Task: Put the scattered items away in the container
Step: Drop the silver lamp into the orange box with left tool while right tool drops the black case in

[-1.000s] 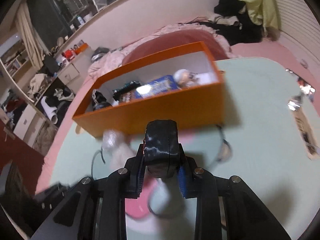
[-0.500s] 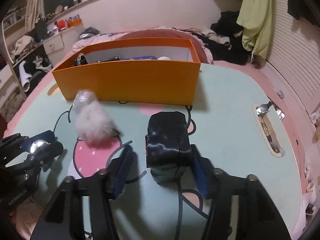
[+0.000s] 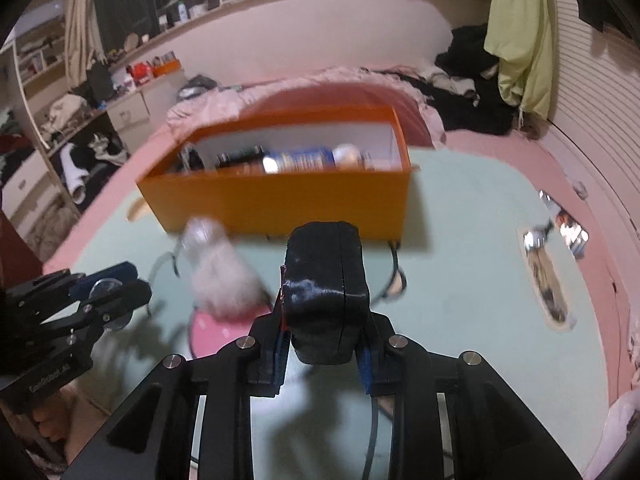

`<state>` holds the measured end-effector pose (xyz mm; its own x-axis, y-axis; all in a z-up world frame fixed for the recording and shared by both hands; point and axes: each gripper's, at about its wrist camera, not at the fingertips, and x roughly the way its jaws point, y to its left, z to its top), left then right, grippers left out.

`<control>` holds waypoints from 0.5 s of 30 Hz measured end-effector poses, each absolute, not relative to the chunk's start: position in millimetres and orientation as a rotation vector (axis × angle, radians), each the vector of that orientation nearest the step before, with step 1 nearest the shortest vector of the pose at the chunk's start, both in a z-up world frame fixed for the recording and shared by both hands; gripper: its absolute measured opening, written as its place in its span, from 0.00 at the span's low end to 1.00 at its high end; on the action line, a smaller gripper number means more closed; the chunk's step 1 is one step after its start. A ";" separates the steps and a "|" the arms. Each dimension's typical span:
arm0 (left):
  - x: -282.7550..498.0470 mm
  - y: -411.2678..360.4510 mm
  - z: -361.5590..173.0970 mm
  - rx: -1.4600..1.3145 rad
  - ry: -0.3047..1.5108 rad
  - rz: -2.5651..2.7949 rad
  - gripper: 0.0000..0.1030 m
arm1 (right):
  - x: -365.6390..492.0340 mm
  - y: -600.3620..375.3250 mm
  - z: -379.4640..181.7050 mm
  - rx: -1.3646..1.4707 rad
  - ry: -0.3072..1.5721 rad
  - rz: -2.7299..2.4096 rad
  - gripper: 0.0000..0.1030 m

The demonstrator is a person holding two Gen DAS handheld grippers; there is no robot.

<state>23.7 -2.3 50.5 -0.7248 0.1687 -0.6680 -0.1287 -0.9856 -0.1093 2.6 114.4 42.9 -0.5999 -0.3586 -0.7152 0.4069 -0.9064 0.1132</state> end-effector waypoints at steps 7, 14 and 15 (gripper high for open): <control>-40.4 -13.7 99.5 -1.004 -0.111 2.793 0.28 | -43.0 99.9 89.9 0.992 0.077 -2.517 0.26; -109.1 -7.5 82.5 -1.113 -0.133 2.814 0.38 | -107.0 71.8 82.2 1.035 0.073 -2.515 0.27; -114.6 -6.8 78.7 -1.146 -0.115 2.824 0.43 | -113.5 71.1 80.2 1.045 0.060 -2.516 0.38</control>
<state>-114.5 -6.8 78.7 -0.7141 0.1137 -0.6908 -0.0570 -0.9929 -0.1045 -113.5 71.1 80.2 -0.6331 -0.3571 -0.6868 0.3892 -0.9138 0.1163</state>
